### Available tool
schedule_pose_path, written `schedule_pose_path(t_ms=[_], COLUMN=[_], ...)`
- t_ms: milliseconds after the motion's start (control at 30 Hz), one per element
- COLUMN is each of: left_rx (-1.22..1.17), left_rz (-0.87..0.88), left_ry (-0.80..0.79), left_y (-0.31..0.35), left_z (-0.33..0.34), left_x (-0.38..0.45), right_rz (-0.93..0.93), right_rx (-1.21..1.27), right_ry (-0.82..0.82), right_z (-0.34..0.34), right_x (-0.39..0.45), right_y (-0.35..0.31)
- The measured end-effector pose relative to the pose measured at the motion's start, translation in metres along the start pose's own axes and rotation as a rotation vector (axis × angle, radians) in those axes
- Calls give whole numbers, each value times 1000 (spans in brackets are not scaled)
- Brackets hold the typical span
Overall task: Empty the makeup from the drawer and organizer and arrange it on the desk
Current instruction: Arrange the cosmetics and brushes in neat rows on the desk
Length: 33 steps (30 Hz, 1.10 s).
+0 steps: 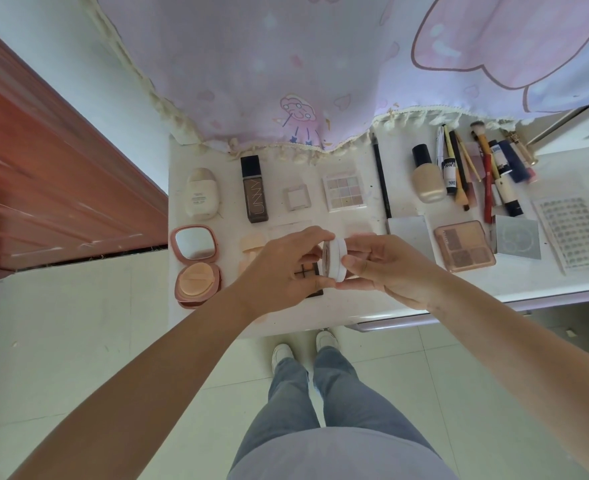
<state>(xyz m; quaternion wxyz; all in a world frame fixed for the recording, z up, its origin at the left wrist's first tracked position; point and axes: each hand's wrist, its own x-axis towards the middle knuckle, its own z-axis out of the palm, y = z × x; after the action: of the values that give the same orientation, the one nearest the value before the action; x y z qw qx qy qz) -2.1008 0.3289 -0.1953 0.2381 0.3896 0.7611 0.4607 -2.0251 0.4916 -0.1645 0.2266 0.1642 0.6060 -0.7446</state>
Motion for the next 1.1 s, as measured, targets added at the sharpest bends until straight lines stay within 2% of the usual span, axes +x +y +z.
schedule_pose_path(t_ms=[133, 267, 433, 633, 800, 967, 1100], left_rx=[-18, 14, 161, 325, 476, 458, 294], left_rz=[-17, -23, 66, 81, 96, 54, -125], left_ry=[3, 10, 150, 336, 378, 371, 338], left_y=[1, -1, -8, -8, -5, -3, 1], left_z=[-1, 9, 21, 27, 28, 27, 29], left_x=[2, 2, -2, -6, -8, -7, -4], right_rz=[62, 183, 240, 291, 287, 265, 188], right_rx=[90, 129, 170, 125, 85, -6, -126], right_ry=[-4, 102, 136, 154, 147, 171, 173], right_z=[1, 15, 27, 36, 39, 42, 44], right_x=[0, 7, 14, 18, 19, 21, 22], right_y=[-6, -9, -3, 5, 6, 0, -3])
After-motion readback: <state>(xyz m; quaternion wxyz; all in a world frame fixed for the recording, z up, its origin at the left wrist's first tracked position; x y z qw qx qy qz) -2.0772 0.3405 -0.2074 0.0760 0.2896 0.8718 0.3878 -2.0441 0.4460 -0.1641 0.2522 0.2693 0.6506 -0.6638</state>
